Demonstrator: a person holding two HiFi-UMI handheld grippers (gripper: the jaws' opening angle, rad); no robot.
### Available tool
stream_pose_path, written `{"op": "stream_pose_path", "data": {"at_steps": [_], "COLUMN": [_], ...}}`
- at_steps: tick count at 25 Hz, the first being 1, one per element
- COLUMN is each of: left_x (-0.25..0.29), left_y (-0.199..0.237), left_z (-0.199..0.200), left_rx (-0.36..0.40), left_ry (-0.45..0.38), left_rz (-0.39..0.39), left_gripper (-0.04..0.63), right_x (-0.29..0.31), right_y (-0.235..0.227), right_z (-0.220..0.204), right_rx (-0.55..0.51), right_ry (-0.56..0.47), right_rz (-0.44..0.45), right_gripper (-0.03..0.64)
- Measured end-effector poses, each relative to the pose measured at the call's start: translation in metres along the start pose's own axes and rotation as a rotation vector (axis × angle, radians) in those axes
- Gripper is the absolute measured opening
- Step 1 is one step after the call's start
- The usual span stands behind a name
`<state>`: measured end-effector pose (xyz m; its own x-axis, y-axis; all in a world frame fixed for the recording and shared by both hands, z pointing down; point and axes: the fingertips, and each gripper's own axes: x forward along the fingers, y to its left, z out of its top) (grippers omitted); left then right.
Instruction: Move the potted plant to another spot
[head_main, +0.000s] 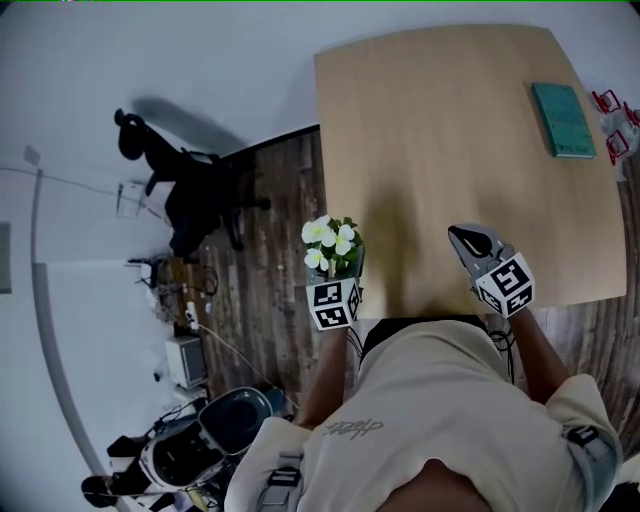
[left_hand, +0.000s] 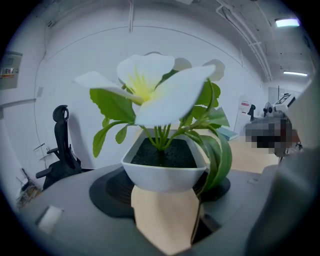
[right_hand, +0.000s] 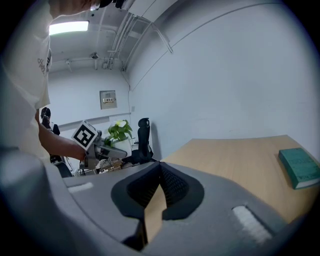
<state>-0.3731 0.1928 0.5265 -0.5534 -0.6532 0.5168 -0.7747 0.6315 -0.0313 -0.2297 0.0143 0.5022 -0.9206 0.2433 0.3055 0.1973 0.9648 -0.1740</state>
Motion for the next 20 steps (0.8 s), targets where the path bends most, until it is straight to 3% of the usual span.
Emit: {"op": "stream_pose_path", "data": {"at_steps": [3,7,12,20], "left_x": [-0.003,0.000,0.007,0.010], "left_y": [-0.004,-0.013,-0.034,-0.064], "left_z": [0.016,0.034,0.040,0.032], "left_rx": [-0.023,0.001,0.025,0.095], "left_ry": [-0.034,-0.056,-0.076,-0.077], "left_rz": [-0.010,-0.037,-0.123,-0.283], "left_gripper": [0.354,0.354,0.354,0.354], "right_x": [-0.009,-0.023,-0.039,-0.070], "right_y": [-0.006,-0.016,-0.022,-0.005], "right_z": [-0.004,-0.005,-0.012,-0.022], "right_rx": [-0.015,-0.014,0.088,0.090], "right_ry": [-0.028,-0.072,-0.102,-0.104], "right_rz": [-0.041,-0.106,-0.164,-0.344], "right_gripper": [0.002,0.002,0.003,0.003]}}
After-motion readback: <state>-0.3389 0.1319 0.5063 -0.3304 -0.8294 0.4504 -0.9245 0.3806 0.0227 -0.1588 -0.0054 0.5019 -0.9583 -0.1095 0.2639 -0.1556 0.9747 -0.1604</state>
